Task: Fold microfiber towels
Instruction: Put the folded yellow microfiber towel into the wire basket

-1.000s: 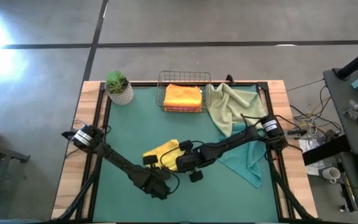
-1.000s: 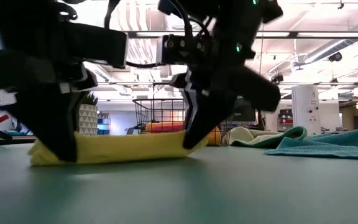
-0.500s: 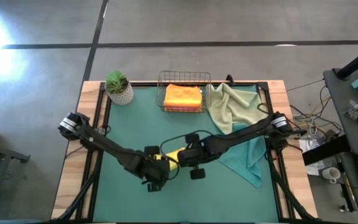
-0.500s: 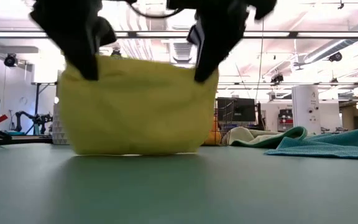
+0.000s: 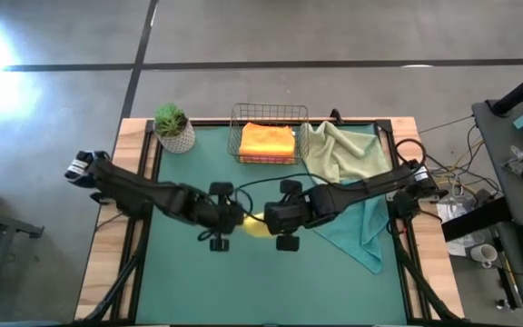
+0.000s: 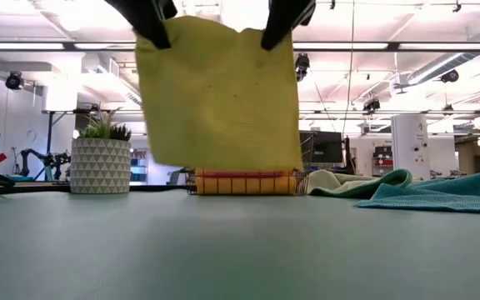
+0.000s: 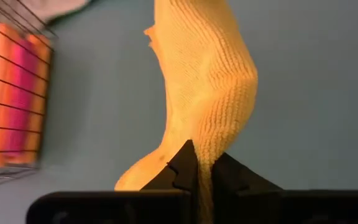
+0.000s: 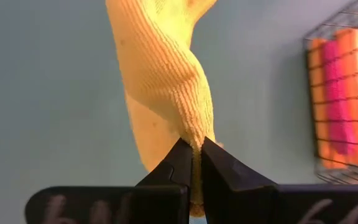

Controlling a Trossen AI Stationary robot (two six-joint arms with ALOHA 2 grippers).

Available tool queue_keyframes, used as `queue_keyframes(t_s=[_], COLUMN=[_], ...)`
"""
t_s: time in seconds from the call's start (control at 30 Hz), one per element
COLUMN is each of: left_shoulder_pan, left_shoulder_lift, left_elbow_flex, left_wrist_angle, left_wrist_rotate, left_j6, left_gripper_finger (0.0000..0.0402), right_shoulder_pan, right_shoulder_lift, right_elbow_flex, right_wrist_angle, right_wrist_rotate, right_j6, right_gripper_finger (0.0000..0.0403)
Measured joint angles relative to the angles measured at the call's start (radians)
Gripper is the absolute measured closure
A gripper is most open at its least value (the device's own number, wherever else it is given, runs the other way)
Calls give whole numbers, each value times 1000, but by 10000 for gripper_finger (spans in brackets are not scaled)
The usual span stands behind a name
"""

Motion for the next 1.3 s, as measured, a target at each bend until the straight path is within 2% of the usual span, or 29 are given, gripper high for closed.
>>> queue_keyframes(t_s=[0.23,0.5,0.73,1.1,1.3], left_shoulder_pan=[88,185,298,544,655], left_shoulder_lift=[-51,-62,-61,-53,-12], left_elbow_flex=[0,30,77,103,105], left_wrist_angle=[-5,0,79,279,386], left_wrist_rotate=[-6,-113,-163,-157,-121], left_j6=[166,340,472,667,727], left_gripper_finger=[400,400,400,400,400], right_shoulder_pan=[-20,-102,-209,-444,-569], right_shoulder_lift=[0,-6,-11,-12,-12], right_elbow_flex=[68,168,242,318,315], right_wrist_angle=[-91,-160,-158,-144,-61], right_wrist_rotate=[124,225,231,222,135], right_j6=[24,-37,-157,-398,-503], right_gripper_finger=[394,394,394,394,394])
